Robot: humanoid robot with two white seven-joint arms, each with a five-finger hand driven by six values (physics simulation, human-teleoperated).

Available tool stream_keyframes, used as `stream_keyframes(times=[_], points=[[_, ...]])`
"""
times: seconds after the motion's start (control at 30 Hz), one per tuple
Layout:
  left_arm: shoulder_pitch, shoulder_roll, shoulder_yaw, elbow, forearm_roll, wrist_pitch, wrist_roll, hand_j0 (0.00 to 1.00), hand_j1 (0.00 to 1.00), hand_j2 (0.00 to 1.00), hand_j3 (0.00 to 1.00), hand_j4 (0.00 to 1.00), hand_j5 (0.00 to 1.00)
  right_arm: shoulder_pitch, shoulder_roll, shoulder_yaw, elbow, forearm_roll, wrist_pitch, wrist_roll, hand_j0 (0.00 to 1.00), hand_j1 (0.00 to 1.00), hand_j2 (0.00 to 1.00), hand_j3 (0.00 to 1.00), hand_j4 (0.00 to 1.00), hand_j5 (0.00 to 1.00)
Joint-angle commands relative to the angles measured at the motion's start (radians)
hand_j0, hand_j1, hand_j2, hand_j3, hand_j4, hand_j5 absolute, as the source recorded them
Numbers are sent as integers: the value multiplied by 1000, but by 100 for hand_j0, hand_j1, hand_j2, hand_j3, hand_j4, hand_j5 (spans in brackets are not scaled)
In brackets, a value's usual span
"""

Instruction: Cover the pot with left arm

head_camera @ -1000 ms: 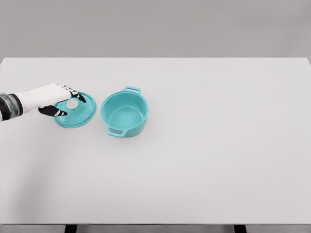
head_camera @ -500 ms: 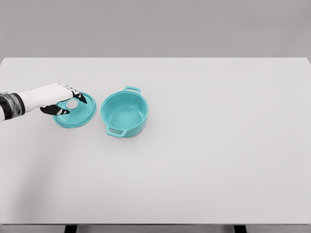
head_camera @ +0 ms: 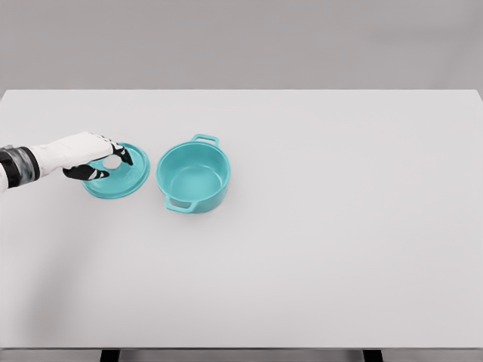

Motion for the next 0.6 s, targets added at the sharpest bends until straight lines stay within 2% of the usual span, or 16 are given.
stream_keyframes(times=[0.0,0.17,0.57], points=[[0,1,2,0,6,3,0,60,60,60,60,60,60,0,0,0,0,0,0,0,100,100,100,100,100,100],[0,2,2,0,6,3,0,52,52,52,52,52,52,0,0,0,0,0,0,0,100,100,100,100,100,100],[-2,11,5,-12,21,3,0,52,52,52,52,52,52,0,0,0,0,0,0,0,100,100,100,100,100,100]])
